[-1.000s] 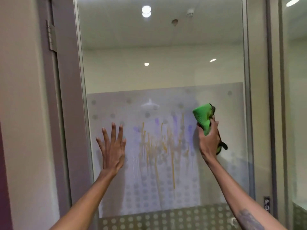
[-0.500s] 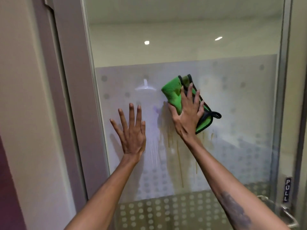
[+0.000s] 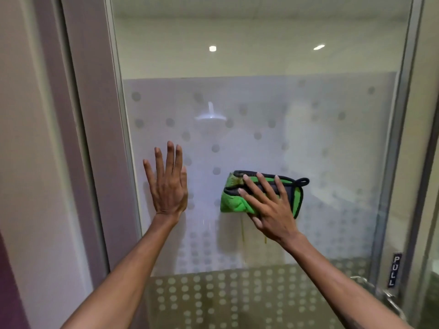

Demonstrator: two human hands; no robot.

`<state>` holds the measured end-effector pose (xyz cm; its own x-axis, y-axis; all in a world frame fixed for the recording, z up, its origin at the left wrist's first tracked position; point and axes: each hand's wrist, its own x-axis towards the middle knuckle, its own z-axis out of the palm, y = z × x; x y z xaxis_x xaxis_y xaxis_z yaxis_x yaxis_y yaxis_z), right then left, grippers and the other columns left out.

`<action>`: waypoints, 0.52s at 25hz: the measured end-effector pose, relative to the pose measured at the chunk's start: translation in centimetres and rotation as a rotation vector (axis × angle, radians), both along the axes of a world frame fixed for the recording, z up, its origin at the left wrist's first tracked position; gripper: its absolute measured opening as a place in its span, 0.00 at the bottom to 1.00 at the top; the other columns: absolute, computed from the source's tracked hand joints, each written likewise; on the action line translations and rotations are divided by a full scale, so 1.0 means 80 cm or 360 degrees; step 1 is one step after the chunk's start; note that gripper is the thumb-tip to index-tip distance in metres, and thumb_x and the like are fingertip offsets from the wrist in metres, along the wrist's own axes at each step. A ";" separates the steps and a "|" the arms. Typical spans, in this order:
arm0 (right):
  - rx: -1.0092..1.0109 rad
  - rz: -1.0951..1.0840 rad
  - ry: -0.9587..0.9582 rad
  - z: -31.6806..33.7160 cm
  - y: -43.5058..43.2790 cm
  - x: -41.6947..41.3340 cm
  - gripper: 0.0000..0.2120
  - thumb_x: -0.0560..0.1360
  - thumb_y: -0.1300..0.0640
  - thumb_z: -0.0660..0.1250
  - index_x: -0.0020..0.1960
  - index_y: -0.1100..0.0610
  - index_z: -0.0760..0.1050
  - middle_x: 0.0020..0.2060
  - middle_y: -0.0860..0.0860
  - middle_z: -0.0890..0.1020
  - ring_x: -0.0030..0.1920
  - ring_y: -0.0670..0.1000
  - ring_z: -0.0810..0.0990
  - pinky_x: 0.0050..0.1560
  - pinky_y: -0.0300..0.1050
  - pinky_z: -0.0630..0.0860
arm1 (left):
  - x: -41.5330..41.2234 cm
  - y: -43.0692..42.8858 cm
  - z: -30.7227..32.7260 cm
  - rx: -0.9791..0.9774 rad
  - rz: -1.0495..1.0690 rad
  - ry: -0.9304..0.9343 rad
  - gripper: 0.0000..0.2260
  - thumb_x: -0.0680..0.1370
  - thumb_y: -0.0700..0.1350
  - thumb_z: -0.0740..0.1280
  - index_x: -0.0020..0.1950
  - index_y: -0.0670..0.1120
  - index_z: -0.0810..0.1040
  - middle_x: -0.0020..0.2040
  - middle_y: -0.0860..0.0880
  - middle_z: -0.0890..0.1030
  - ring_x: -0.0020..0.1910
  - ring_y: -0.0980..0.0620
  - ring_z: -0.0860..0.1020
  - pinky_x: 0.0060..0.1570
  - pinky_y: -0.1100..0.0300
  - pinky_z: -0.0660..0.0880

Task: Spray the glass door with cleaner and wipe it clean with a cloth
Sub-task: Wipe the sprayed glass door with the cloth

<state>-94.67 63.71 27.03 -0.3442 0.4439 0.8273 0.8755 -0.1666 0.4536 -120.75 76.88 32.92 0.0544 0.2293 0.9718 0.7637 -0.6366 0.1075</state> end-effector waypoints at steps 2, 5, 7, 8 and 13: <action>0.0122 -0.0044 0.0180 0.016 -0.016 0.032 0.45 0.68 0.52 0.67 0.82 0.45 0.55 0.83 0.49 0.54 0.83 0.58 0.53 0.78 0.71 0.52 | 0.000 0.003 0.001 -0.0021 0.0063 -0.0013 0.24 0.86 0.48 0.53 0.83 0.48 0.56 0.83 0.49 0.57 0.83 0.41 0.51 0.78 0.32 0.47; 0.0370 0.0101 0.0647 0.073 -0.013 0.035 0.34 0.71 0.54 0.64 0.77 0.49 0.67 0.81 0.53 0.62 0.81 0.58 0.60 0.77 0.71 0.57 | 0.003 0.006 -0.002 -0.0013 0.0052 -0.0027 0.24 0.86 0.49 0.51 0.83 0.49 0.55 0.83 0.49 0.56 0.83 0.42 0.49 0.78 0.31 0.45; 0.0485 0.0251 0.0894 0.115 0.005 0.006 0.28 0.76 0.50 0.63 0.76 0.48 0.68 0.81 0.52 0.63 0.81 0.56 0.60 0.77 0.68 0.57 | 0.004 0.010 -0.003 0.0010 0.0079 -0.0025 0.24 0.87 0.49 0.51 0.83 0.49 0.54 0.83 0.50 0.56 0.83 0.42 0.48 0.78 0.32 0.45; 0.0526 0.0256 0.0902 0.131 0.016 -0.010 0.28 0.77 0.48 0.63 0.77 0.46 0.67 0.81 0.51 0.63 0.81 0.55 0.60 0.78 0.67 0.56 | 0.004 0.012 -0.003 0.0021 0.0089 -0.0023 0.24 0.87 0.49 0.50 0.83 0.49 0.54 0.83 0.50 0.56 0.83 0.42 0.48 0.78 0.32 0.45; 0.0372 0.0228 0.0407 0.103 0.043 -0.057 0.35 0.74 0.40 0.65 0.79 0.40 0.62 0.81 0.49 0.62 0.82 0.56 0.58 0.78 0.67 0.55 | 0.006 0.018 -0.005 0.0056 0.0124 -0.0031 0.24 0.87 0.50 0.49 0.83 0.49 0.53 0.84 0.51 0.54 0.83 0.41 0.49 0.78 0.33 0.45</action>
